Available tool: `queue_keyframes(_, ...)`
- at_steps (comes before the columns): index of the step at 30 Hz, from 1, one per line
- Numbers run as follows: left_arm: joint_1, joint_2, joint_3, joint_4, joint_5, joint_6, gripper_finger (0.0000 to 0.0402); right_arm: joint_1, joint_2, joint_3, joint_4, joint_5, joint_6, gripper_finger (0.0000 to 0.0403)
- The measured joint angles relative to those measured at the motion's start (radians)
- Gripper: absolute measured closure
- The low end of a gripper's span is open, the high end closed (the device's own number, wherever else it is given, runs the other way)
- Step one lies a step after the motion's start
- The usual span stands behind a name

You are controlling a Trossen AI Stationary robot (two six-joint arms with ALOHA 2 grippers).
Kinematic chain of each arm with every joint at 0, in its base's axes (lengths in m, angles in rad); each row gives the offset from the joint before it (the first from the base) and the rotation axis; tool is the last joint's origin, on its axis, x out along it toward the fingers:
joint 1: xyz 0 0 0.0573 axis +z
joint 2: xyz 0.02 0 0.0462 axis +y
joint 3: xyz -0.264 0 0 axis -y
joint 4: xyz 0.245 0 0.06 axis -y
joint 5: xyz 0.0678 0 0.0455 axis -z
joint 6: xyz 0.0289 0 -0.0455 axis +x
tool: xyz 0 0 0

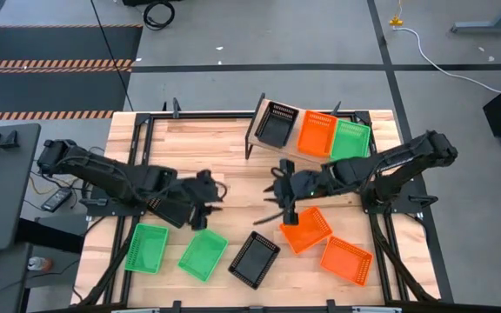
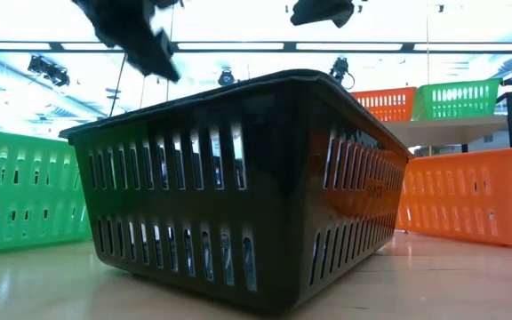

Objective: Stack baskets on shelf by color
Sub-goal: Stack the right green bin on top of the green bin on the shelf

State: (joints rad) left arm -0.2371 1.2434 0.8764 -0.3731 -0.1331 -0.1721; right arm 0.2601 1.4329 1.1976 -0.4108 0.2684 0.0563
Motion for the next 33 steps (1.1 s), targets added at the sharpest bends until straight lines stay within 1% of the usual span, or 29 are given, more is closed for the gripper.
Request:
queue_keyframes(2,-0.054,0.000,0.001,0.047,-0.001,-0.007,0.0276,0.024,0.021,0.000,-0.001,0.000,0.024,0.0276)
queue_keyframes(4,-0.105,0.000,0.001,0.057,-0.009,-0.032,0.0276,0.046,0.043,0.000,-0.009,0.000,0.048,0.0262)
queue_keyframes(11,-0.266,0.000,0.001,-0.071,-0.070,-0.168,0.0276,0.115,0.118,-0.001,-0.007,-0.005,0.127,0.0207)
queue_keyframes(13,-0.314,0.000,0.001,-0.102,-0.062,-0.182,0.0276,0.127,0.134,-0.001,-0.007,-0.005,0.151,0.0193)
queue_keyframes(16,-0.376,0.000,0.001,-0.132,0.000,-0.183,0.0276,0.135,0.154,-0.001,-0.009,-0.002,0.170,0.0178)
queue_keyframes(19,-0.428,0.000,0.001,-0.122,0.063,-0.188,0.0276,0.139,0.155,-0.001,-0.009,0.001,0.189,0.0170)
queue_keyframes(21,-0.466,0.001,0.001,-0.112,0.080,-0.217,0.0276,0.139,0.150,-0.001,-0.012,0.012,0.204,0.0169)
queue_keyframes(25,-0.536,0.016,0.001,-0.110,0.087,-0.262,0.0275,0.138,0.134,-0.001,-0.011,0.056,0.247,0.0169)
queue_keyframes(27,-0.564,0.037,0.001,-0.113,0.084,-0.263,0.0273,0.138,0.134,-0.001,-0.012,0.059,0.260,0.0169)
queue_keyframes(33,-0.606,0.141,0.001,-0.065,0.086,-0.268,0.0253,0.138,0.135,-0.001,-0.013,0.060,0.264,0.0169)
